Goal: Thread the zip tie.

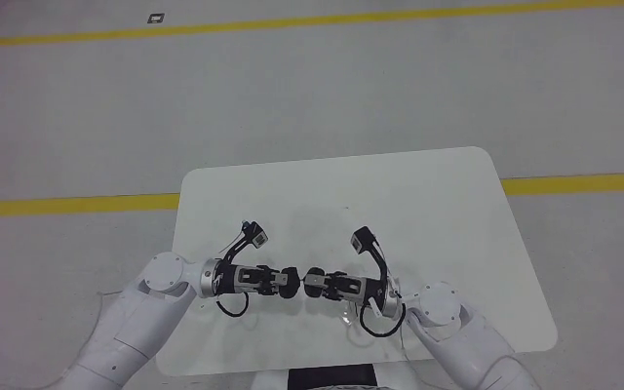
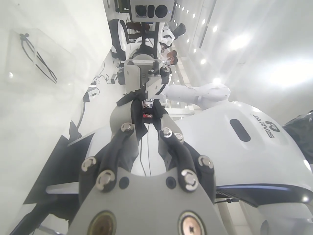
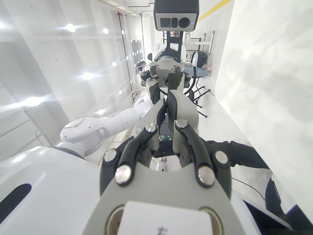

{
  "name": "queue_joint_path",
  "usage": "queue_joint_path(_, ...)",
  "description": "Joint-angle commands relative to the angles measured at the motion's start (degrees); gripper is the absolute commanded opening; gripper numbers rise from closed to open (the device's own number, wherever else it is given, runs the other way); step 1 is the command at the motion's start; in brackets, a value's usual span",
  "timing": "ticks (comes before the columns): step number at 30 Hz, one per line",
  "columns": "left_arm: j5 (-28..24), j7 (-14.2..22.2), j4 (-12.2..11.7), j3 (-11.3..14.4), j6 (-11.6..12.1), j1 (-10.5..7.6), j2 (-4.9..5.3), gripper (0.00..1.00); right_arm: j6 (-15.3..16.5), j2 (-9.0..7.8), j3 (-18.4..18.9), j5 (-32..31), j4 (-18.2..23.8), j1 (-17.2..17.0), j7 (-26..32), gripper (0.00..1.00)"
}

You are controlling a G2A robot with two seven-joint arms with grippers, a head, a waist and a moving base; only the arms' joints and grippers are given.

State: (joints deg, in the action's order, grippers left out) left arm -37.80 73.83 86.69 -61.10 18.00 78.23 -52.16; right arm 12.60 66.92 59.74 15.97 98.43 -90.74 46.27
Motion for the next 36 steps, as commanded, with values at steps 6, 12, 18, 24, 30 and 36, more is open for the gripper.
queue_joint_path(6,0.33,-0.36,0.15,0.17,-0.37,-0.1,0.11,0.09,0.31,-0.15,-0.65,0.19,-0.23,0.19,0.46,0.0)
queue_joint_path(12,0.4,-0.57,0.22,0.32,-0.61,-0.16,0.2,0.06,0.22,-0.26,-1.13,0.23,-0.38,0.57,0.59,0.0)
queue_joint_path(18,0.36,-0.59,0.19,0.52,-0.63,-0.3,0.25,0.06,0.55,-0.36,-1.48,0.55,-0.57,0.74,0.39,0.0)
queue_joint_path(24,0.27,-0.59,0.16,0.77,-0.58,-0.47,0.29,0.06,0.61,-0.49,-1.72,0.7,-0.7,0.87,0.22,0.0)
queue_joint_path(30,0.19,-0.57,0.12,1.0,-0.58,-0.61,0.33,0.04,0.59,-0.61,-1.99,0.87,-0.81,1.03,0.12,0.0)
queue_joint_path(36,0.26,-0.6,0.03,1.17,-0.56,-0.74,0.4,0.0,0.65,-0.71,-2.17,1.06,-1.05,1.25,-0.21,0.0)
